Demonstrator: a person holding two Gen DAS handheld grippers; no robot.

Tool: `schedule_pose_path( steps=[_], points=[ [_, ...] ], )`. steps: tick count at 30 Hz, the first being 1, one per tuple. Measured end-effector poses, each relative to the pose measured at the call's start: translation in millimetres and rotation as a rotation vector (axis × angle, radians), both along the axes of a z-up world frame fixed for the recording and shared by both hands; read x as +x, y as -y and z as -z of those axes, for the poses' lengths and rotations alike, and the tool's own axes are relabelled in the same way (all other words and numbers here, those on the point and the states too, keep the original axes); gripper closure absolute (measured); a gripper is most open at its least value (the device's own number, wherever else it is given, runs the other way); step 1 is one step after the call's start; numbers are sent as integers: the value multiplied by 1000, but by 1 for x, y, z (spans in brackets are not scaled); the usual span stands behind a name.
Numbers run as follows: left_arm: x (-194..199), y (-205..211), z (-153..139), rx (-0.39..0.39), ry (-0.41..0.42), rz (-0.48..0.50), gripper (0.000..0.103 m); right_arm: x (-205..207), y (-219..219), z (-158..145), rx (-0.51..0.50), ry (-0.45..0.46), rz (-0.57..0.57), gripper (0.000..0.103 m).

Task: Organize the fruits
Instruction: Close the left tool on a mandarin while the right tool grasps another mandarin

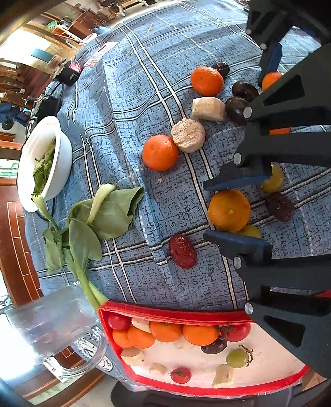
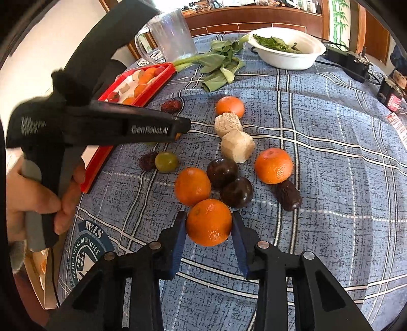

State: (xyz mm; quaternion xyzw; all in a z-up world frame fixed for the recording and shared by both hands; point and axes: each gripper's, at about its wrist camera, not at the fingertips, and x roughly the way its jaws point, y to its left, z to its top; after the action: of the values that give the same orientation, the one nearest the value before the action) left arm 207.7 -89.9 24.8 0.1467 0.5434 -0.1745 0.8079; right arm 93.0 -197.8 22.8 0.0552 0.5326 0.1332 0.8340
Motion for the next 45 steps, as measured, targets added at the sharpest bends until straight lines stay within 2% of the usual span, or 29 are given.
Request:
schedule_pose_path(
  steps=[10,20,25,35,41,45],
  points=[
    [-22,-16,-12,-85,-24,-23,74,-8,0,-5,10,-3,22,67],
    [-65,-42,-21,-184,-64,-70,74,-21,-4,-17,-8,19,4,67],
    [-90,-55,-19,-197,-76,-89,74,-32,-8,-19,-10,20,-7,67],
    [-144,-88,-23,-284,-103,-165,74,-68,-5,-20,44,-4,-9,67],
    [-169,-109,-30,-300,-96,-201,74,-80,-16,-21,85,-13,-34,68],
    [-183,-123,-33,-312,-90,-231,74,-86,-30,-21,78,-20,-76,68]
  ],
)
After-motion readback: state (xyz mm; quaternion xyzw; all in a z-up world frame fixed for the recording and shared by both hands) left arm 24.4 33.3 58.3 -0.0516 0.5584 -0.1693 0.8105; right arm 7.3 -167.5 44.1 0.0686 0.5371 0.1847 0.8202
